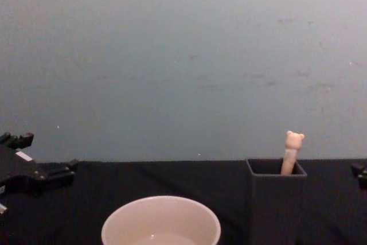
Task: Pick up the stirring spoon with one hand, stir inside the cup, then place it back in its original position.
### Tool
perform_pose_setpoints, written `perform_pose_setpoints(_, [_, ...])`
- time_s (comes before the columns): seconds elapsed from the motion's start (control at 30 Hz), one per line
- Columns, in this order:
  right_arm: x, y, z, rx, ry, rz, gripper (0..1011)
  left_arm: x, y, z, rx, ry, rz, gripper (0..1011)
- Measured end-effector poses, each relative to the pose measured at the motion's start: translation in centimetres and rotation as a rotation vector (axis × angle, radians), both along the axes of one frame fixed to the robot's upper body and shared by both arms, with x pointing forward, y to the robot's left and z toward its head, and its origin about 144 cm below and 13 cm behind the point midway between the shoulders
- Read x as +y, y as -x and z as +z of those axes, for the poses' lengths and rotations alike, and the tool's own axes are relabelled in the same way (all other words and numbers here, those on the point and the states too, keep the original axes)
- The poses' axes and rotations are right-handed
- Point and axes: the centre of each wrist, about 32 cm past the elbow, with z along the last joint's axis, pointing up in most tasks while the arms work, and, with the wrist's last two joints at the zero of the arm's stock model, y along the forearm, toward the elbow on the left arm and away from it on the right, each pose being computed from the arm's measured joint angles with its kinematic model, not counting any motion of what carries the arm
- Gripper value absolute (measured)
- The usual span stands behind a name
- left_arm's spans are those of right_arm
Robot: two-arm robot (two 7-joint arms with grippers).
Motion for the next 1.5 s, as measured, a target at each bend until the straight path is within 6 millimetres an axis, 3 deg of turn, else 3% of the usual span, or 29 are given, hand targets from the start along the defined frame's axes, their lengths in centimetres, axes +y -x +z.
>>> perform_pose_setpoints(1.0, [-0.3,0.2,0.3,0.007,-0.028,0.03,1002,0.0,0.0,0.0,0.0,0.0,0.0,1001])
perform_pose_setpoints(1.5, [-2.2,1.8,2.7,0.093,-0.297,0.276,1002,0.0,0.0,0.0,0.0,0.0,0.0,1001])
